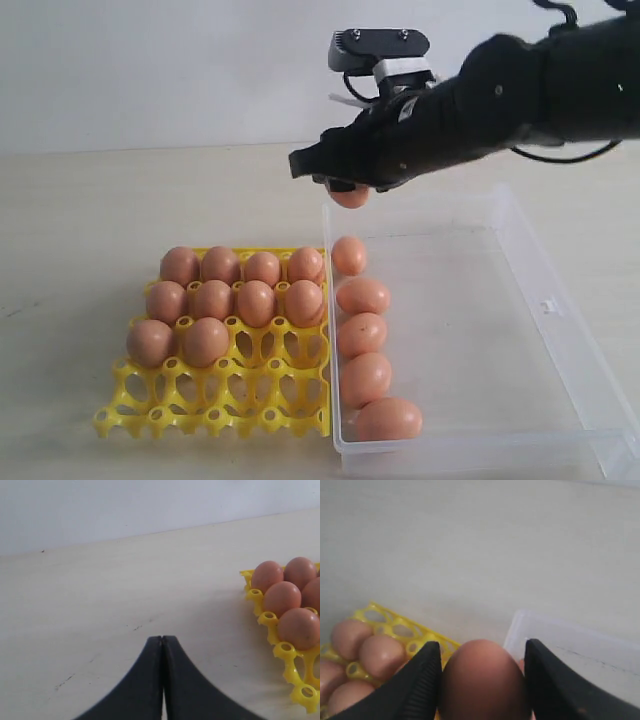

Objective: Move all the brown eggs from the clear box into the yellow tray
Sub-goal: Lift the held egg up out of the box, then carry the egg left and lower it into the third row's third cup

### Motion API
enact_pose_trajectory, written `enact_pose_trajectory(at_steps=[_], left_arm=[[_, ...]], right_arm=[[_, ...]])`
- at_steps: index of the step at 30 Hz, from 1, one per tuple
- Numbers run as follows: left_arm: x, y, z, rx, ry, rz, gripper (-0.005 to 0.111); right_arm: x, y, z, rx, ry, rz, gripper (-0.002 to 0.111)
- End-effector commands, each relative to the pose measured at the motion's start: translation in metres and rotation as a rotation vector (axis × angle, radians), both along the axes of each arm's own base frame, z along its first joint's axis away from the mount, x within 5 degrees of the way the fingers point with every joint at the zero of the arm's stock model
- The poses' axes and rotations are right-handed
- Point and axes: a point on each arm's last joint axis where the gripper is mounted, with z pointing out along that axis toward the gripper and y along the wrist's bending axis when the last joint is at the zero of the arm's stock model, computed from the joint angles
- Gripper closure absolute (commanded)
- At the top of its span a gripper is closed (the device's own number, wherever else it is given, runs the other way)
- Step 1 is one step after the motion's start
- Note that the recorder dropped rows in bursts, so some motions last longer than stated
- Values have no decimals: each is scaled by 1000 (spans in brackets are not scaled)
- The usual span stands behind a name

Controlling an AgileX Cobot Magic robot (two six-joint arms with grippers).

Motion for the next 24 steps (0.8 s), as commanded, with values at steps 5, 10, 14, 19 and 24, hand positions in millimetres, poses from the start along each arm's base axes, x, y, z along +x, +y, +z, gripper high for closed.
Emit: enact_pose_trajectory(at_steps=[5, 10, 14, 19, 24], left_arm=[[0, 0, 2, -8, -13, -3, 107], [0, 0, 2, -8, -13, -3, 107], [0, 0, 2, -8, -13, -3, 107], [0, 0, 2, -8, -13, -3, 107], [0, 0, 2, -8, -13, -3, 107]], right_arm=[[-69, 32, -18, 96, -351, 123, 108], [-86, 42, -38, 163, -491, 216, 108], [-92, 54, -58, 144, -550, 396, 108], [-99, 63, -78, 122, -575, 550, 108], [-99, 65, -89, 78, -595, 590, 108]])
